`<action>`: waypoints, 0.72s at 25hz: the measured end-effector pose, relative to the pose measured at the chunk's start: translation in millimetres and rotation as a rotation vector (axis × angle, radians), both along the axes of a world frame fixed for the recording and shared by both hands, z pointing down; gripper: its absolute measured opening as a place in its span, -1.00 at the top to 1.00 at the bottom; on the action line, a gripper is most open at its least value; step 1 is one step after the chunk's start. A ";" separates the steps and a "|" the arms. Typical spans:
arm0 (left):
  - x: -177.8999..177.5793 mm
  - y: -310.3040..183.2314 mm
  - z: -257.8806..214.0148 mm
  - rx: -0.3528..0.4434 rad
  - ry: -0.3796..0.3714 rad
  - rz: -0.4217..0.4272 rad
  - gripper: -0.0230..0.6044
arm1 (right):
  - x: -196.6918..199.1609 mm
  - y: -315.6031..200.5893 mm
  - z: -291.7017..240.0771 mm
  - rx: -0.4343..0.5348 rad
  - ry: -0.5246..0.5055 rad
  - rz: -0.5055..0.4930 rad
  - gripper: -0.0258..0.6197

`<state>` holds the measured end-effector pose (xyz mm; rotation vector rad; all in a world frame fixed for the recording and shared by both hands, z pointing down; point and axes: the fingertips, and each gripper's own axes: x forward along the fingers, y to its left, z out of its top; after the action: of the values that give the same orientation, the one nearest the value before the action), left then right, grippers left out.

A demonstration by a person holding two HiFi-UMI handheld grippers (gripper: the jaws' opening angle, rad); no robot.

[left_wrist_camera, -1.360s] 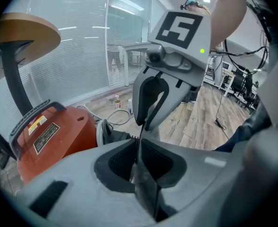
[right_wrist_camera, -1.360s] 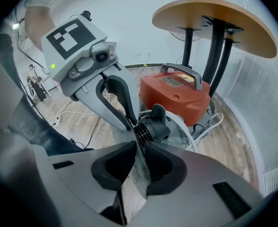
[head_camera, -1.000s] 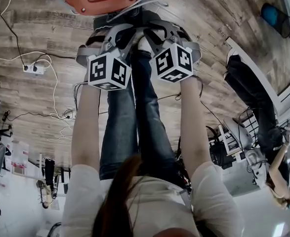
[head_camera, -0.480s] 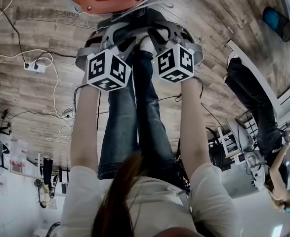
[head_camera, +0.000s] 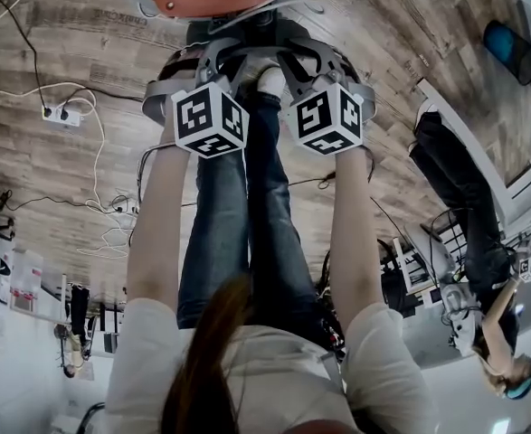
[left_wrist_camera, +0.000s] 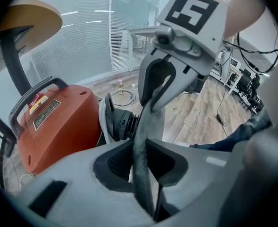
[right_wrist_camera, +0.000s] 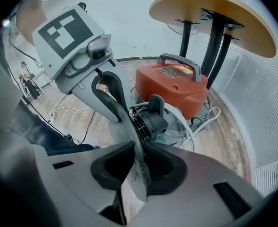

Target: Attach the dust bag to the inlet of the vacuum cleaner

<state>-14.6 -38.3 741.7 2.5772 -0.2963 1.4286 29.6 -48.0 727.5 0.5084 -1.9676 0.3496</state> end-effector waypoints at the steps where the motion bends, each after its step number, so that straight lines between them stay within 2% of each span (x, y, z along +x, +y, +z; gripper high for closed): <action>1: -0.2 0.2 0.5 -0.002 0.006 -0.016 0.69 | -0.3 0.3 0.1 0.000 0.001 0.000 0.69; 4: -2.0 -0.8 2.1 0.001 0.015 -0.056 0.69 | -2.1 -0.7 2.2 0.005 0.013 -0.018 0.69; 12: -1.4 -1.5 2.1 -0.014 0.034 -0.083 0.69 | -2.6 -3.0 3.8 -0.002 0.020 -0.054 0.68; 18: -0.3 -0.8 2.3 -0.031 0.051 -0.120 0.69 | -1.6 -3.6 2.7 0.021 0.033 -0.002 0.66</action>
<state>-14.9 -39.2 743.9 2.5197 -0.4104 1.3146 28.0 -51.5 730.2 0.5226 -1.9415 0.3180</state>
